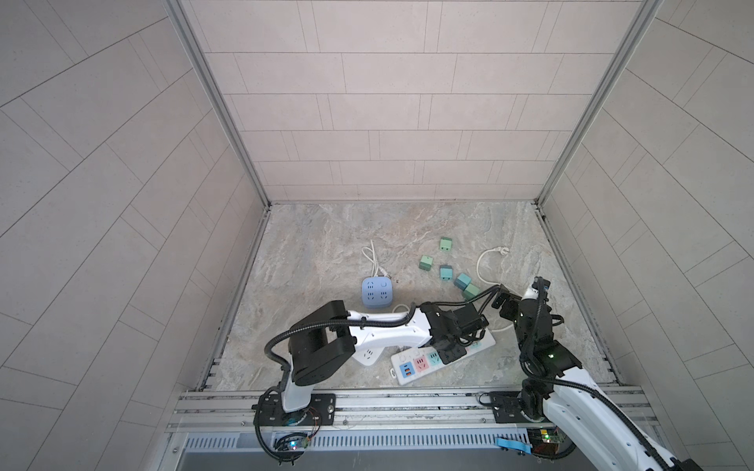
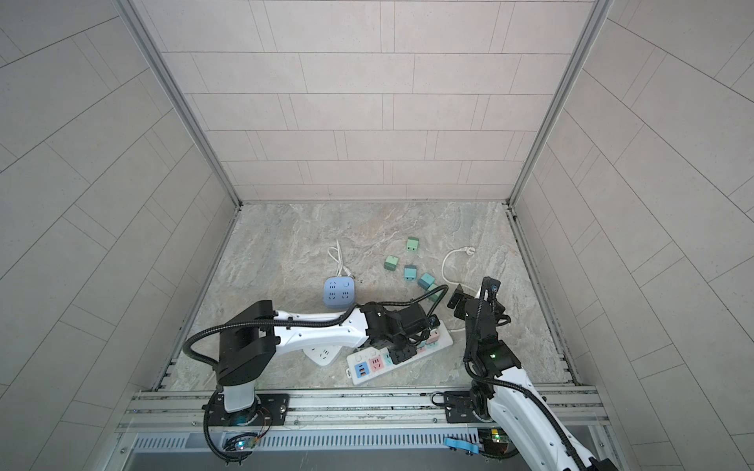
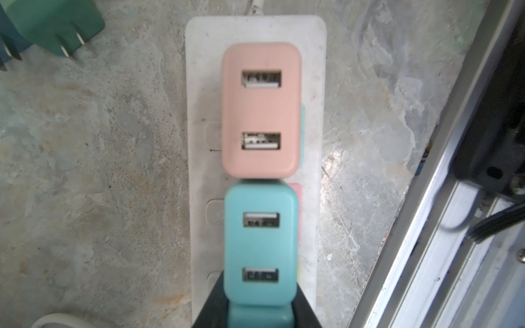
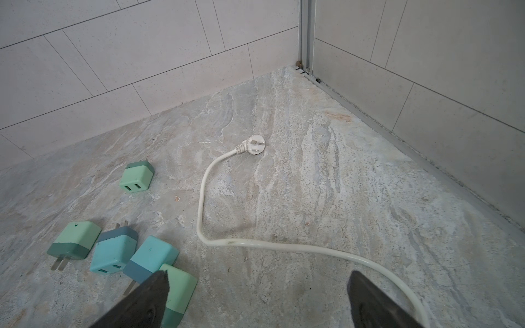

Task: Insert the plug
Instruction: 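Open the left gripper and lift away while the right arm reaches forward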

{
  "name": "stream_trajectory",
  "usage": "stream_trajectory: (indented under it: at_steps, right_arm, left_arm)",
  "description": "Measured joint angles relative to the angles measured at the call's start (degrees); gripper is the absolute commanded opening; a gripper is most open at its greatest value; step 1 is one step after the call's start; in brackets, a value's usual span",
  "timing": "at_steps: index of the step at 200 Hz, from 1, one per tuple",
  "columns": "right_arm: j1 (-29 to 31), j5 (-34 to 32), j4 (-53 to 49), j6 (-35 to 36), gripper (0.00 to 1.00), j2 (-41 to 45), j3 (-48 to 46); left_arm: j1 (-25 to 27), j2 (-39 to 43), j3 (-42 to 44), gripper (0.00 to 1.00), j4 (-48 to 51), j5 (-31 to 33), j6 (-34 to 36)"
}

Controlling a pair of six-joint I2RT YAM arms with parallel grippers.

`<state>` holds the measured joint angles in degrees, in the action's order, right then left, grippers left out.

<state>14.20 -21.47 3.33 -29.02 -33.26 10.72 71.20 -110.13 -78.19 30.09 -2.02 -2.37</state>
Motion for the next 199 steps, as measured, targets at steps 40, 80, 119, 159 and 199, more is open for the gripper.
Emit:
stream_trajectory:
  at_steps: [40,80,119,159,199]
  right_arm:
    - [0.0,0.0,-0.2,0.0,1.0,0.0,0.0]
    - [0.0,0.0,-0.2,0.0,1.0,0.0,0.0]
    - [0.0,0.0,-0.2,-0.1,1.0,-0.1,0.0]
    - [0.0,-0.2,-0.2,-0.2,1.0,-0.1,0.0]
    - [0.0,-1.5,-1.2,-1.1,1.0,-0.1,0.3]
  left_arm:
    - [0.1,0.2,1.8,0.55,-2.6,0.4,-0.2]
    - [0.2,0.6,3.7,0.71,-4.9,3.7,0.3]
    - [0.2,7.6,6.1,0.75,-3.7,5.3,0.8]
    - [-0.1,30.1,16.0,0.77,-9.6,8.8,-1.0]
    - [-0.4,56.5,37.0,0.9,-20.4,18.4,-6.3]
